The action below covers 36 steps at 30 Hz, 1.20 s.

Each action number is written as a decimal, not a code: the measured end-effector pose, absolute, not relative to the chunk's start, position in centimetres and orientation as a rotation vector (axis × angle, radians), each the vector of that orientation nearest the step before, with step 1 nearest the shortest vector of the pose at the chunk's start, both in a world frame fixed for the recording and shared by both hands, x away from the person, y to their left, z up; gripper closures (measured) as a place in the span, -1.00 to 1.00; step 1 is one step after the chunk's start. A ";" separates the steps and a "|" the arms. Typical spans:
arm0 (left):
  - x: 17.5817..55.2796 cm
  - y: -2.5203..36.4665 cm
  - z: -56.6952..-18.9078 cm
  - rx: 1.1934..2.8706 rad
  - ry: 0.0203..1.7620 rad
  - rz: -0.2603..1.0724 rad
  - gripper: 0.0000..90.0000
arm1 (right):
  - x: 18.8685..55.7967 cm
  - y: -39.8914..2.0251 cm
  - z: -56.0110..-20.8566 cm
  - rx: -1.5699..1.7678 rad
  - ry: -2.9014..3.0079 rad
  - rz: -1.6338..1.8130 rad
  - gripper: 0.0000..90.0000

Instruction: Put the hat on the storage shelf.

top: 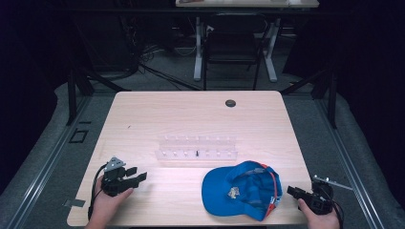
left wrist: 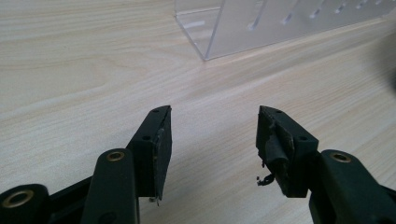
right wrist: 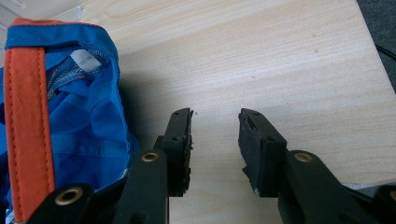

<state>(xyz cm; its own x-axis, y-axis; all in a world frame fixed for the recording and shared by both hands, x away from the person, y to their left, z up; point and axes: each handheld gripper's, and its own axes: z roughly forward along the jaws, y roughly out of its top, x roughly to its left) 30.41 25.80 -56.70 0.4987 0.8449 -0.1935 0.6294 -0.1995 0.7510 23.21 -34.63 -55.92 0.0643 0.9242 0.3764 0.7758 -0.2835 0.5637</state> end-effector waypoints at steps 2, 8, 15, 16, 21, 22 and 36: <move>30.4 25.7 -56.7 1.918 1.218 0.336 0.02 | 23.2 -34.6 -55.9 2.133 1.732 1.032 0.44; 30.2 25.5 -56.6 1.928 1.211 0.334 0.01 | 23.2 -34.4 -55.2 2.138 1.735 1.035 0.42; 30.1 25.3 -56.7 1.938 1.205 0.324 -0.03 | 24.0 -34.4 -53.0 2.147 1.846 0.908 0.41; 30.1 25.3 -56.7 1.945 1.205 0.320 -0.03 | 24.4 -33.8 -52.5 2.163 1.818 0.957 0.39; 30.3 25.3 -56.7 1.958 1.204 0.325 -0.03 | 25.0 -33.4 -51.1 2.141 1.898 0.898 0.36; 30.3 25.2 -56.9 1.959 1.209 0.328 -0.03 | 25.3 -33.0 -50.8 2.147 1.912 0.889 0.33; 30.2 24.9 -56.8 1.975 1.187 0.331 -0.05 | 27.4 -31.5 -51.4 2.121 2.077 0.800 0.29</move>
